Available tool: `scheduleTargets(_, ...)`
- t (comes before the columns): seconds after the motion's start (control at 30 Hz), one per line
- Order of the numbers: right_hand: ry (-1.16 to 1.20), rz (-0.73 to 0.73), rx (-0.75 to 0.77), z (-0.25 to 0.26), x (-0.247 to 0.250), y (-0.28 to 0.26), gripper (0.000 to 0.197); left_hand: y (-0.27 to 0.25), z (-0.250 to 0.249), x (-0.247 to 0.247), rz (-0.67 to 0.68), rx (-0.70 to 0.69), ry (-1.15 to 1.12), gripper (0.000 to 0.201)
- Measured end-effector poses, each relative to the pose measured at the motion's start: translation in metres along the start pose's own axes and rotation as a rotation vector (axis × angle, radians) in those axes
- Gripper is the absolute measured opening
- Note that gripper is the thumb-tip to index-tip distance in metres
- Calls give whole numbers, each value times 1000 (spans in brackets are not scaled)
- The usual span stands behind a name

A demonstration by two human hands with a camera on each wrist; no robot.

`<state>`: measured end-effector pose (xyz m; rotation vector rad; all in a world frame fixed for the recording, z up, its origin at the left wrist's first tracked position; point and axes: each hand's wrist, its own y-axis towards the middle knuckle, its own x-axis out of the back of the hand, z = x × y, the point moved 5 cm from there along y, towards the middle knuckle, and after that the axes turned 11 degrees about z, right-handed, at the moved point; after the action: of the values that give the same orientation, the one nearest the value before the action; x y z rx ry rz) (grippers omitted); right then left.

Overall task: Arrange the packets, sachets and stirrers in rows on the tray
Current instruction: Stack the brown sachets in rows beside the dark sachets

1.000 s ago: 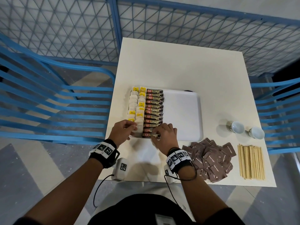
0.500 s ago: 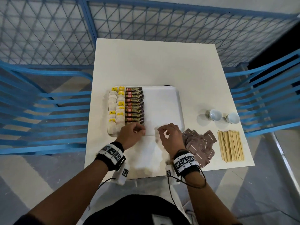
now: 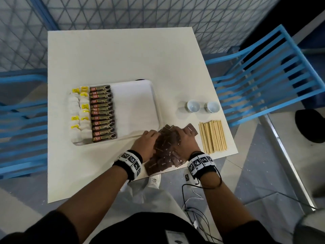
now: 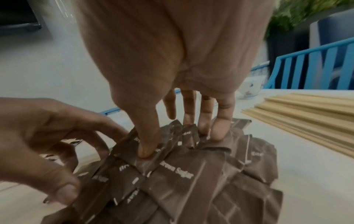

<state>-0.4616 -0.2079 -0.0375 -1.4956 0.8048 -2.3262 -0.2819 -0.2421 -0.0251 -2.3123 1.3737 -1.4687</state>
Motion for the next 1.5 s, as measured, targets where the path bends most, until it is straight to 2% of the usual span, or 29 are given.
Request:
scheduleTargets(0.07,10,54,-19,-13,-13,16,79,3,-1,0,-6,16,-5,82)
scheduleTargets(0.17,24,84,-34,-14,-13,22,73,8,0,3,-6,41,-44,86)
scheduleTargets(0.3,184,79,25,-5,7,9,54,12,4,6,-14,79,-50,70)
scheduleTargets(0.47,213,67,85,-4,18,10,39,10,4,14,-98,112,58,51)
scheduleTargets(0.57,205,75,99,-4,21,14,21,7,3,16,-125,126,15,37)
scheduleTargets(0.73,199,36,123,-3,44,8,16,2,9,20,-173,190,-201,29)
scheduleTargets(0.97,506,-51,104,-28,59,20,32,-3,24,25,-209,231,-451,28)
scheduleTargets(1.1,779,-137,142,-24,78,24,29,-9,35,38,-289,296,-591,23)
scheduleTargets(1.2,1079,-124,251,2,95,24,26,-11,43,48,-346,290,-904,22)
scheduleTargets(1.33,1305,12,350,57,94,33,30,-12,46,67,-358,210,-1340,25)
scheduleTargets(1.4,1311,76,340,86,85,38,29,-17,51,79,-331,176,-1456,23)
scheduleTargets(1.5,1221,89,283,120,68,45,26,-26,63,92,-294,118,-1621,23)
